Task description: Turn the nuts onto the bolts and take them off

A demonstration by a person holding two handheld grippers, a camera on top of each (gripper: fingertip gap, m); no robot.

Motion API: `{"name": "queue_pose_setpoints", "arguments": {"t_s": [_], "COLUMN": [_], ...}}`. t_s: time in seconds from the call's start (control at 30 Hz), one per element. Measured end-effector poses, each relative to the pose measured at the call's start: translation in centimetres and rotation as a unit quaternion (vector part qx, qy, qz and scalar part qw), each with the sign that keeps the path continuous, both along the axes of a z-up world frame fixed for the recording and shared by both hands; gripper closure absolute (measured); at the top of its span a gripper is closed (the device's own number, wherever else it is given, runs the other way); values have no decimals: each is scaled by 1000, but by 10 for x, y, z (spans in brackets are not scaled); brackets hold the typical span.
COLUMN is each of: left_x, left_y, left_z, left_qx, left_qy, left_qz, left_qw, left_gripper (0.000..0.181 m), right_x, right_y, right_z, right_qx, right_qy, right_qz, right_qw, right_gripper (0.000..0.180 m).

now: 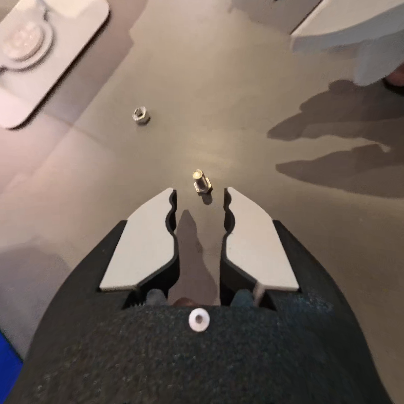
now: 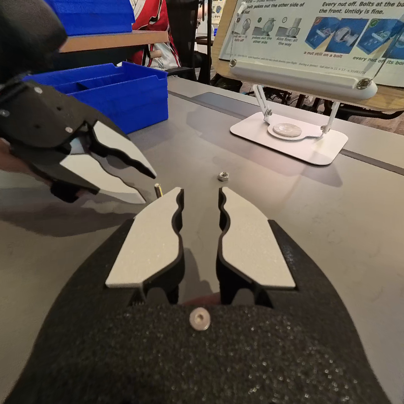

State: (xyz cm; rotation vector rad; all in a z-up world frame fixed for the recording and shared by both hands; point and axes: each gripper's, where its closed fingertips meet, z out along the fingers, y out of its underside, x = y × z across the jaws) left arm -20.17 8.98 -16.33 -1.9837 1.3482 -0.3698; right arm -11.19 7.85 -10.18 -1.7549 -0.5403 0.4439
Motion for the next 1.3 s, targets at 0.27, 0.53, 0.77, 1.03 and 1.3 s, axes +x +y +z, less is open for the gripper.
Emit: {"name": "queue_pose_setpoints", "arguments": {"t_s": [0.27, 0.53, 0.77, 1.03, 1.3], "left_x": [9, 14, 21, 22, 26], "left_y": [3, 9, -5, -48, -59], "left_z": [-25, -26, 2, 69, 64], "left_qx": [-44, -48, -31, -64, -49], "left_qy": [-10, -29, -51, -126, -103], "left_qz": [79, 81, -46, -245, -271], "left_qw": [996, 995, 997, 959, 956], "left_gripper": [139, 164, 165, 165, 165], "right_x": [1, -2, -11, -54, -82], "right_y": [-1, -2, -8, -54, -50], "right_z": [1, 0, 6, 48, 46], "right_qx": [1, 1, 16, 53, 17], "right_qy": [1, -3, 5, 50, 12], "right_qz": [-1, 4, 33, 209, 258], "right_qw": [1000, 1000, 999, 975, 966], "right_gripper": [150, 151, 151, 155, 158]}}
